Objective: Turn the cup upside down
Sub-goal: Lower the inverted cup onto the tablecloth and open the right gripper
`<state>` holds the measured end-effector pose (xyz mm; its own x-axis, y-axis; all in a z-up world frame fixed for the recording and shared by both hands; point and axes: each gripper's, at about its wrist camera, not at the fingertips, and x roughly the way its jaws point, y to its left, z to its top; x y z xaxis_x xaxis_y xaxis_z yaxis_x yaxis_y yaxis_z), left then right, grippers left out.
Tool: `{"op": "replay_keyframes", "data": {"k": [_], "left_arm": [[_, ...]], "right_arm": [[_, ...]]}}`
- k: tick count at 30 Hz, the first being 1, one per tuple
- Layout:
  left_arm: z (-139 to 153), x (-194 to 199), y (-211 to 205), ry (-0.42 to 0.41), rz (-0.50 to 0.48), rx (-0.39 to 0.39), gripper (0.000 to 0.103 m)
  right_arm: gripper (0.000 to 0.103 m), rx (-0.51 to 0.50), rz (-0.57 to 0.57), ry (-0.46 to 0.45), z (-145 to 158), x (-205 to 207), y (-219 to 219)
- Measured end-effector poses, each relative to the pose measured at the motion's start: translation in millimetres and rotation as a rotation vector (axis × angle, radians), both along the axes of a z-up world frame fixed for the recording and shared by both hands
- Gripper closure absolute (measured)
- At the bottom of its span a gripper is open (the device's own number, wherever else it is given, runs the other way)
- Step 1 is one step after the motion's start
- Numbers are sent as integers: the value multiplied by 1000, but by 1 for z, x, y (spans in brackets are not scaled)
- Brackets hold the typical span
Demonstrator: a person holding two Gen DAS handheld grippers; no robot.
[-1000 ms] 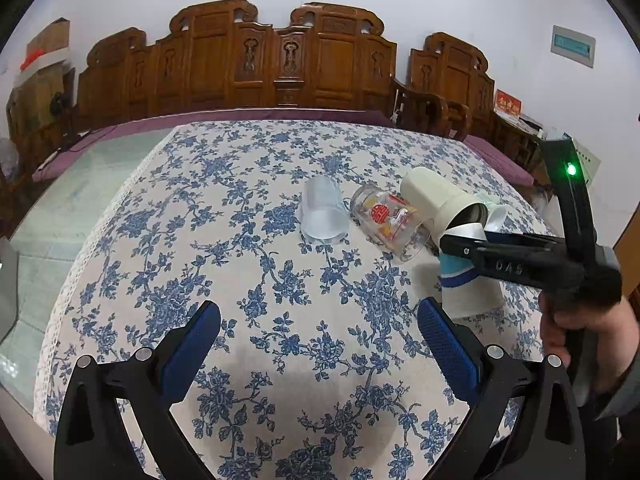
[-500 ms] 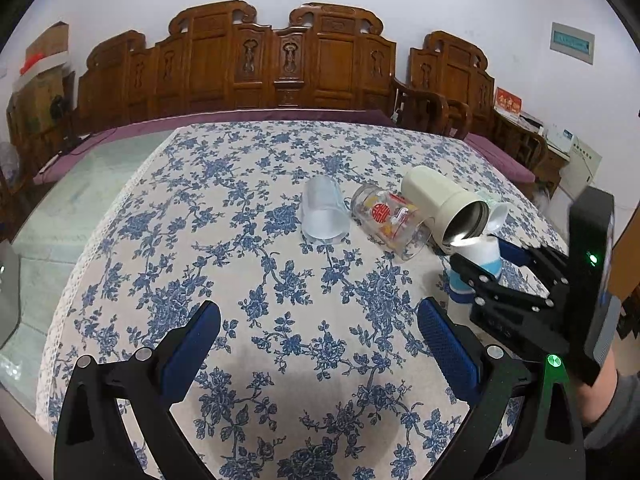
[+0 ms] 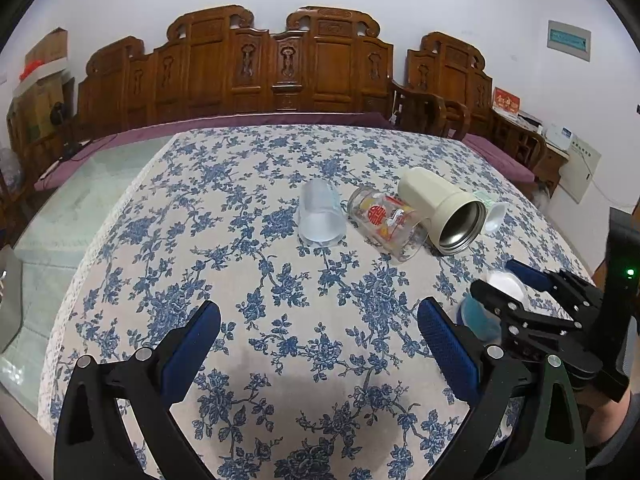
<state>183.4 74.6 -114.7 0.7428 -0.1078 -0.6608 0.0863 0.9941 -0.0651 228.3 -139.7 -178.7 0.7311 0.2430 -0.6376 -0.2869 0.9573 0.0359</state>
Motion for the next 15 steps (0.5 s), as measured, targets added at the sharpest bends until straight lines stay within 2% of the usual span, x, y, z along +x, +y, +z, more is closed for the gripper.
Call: {"op": "replay_keyframes", "data": {"k": [4, 9, 15], "left_arm": [[1, -1, -1, -5, 13, 5, 8], [2, -4, -4, -5, 42, 22, 8], [-2, -7, -13, 24, 68, 63, 8]], "right_arm": [[30, 21, -5, 11, 5, -6, -5], [15, 60, -27, 17, 16, -14, -20], [7, 81, -56, 26, 27, -27, -37]]}}
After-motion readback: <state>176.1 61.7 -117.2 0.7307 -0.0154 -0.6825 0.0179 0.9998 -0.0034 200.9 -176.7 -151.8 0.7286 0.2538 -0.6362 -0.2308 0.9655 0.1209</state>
